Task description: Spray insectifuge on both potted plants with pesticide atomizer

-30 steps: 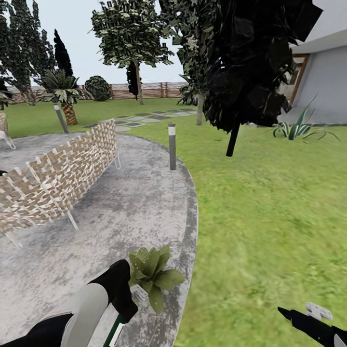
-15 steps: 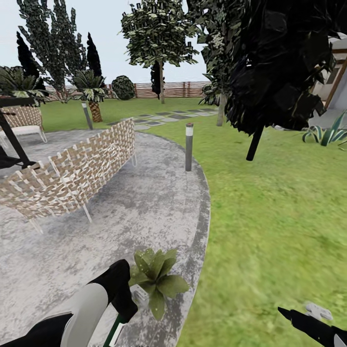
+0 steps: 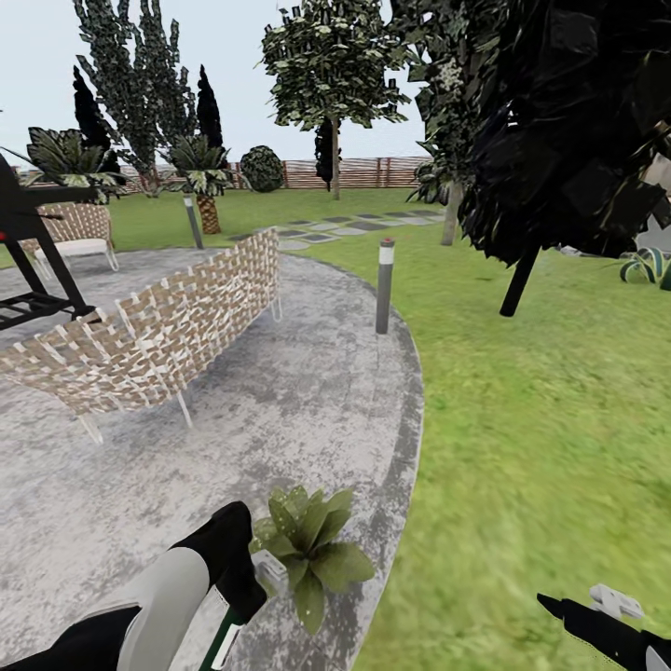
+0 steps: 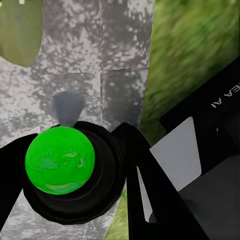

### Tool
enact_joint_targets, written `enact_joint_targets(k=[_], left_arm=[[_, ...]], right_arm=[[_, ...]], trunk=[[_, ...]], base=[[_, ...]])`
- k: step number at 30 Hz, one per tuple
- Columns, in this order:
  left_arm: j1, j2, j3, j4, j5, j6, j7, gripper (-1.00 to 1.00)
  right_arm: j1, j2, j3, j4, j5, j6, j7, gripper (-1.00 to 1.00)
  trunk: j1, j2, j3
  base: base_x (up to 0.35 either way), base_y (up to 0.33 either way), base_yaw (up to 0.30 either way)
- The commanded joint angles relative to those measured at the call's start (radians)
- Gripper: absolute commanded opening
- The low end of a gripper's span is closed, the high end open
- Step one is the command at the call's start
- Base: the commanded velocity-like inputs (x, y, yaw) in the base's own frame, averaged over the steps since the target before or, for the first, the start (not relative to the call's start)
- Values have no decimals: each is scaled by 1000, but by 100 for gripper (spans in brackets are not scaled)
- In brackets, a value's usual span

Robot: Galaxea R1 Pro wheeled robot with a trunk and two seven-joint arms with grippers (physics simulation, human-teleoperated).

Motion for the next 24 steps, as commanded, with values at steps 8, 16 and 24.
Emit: enact_joint_targets(k=[8,16,24], left_arm=[[0,-22,5,-67,-9,10,-12,-100],[-8,-50,4,-124,-9,144,-22,-100],[-15,-51,3,-125,-11,146,-81,-100]], right_arm=[[-1,0,-9,-2,6,7,5,100],[0,0,-9,-2,6,7,5,100],[0,0,-9,-2,6,7,5,100]], trunk=[[0,0,-1],[0,0,-1],[0,0,-1]], base=[[49,-43,0],[0,0,0],[0,0,0]])
